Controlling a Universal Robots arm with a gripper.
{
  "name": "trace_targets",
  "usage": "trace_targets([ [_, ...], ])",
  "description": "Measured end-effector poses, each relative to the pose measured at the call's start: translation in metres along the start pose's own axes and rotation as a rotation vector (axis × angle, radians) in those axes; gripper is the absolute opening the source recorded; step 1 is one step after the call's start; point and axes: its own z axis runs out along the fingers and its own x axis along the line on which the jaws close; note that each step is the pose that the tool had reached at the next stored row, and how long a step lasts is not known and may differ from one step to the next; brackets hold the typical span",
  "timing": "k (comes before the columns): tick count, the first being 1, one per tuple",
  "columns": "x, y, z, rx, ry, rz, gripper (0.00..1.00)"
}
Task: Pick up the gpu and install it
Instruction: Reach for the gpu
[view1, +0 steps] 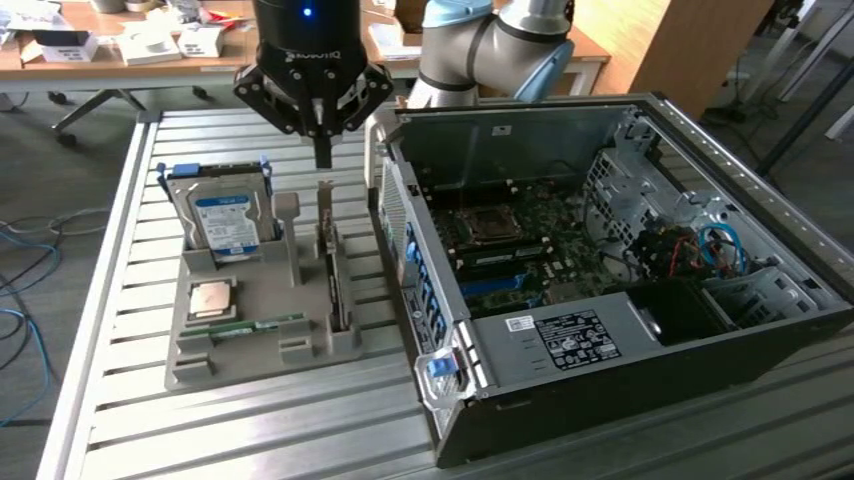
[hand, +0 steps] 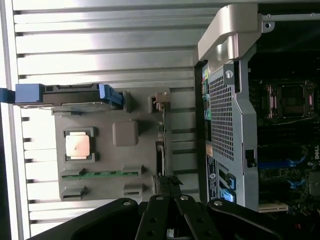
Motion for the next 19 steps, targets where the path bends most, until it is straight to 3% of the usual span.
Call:
trace_targets([
  [19, 0.0, -0.0201, -0.0009, -0.0001, -0.0001, 0.0, 0.11],
])
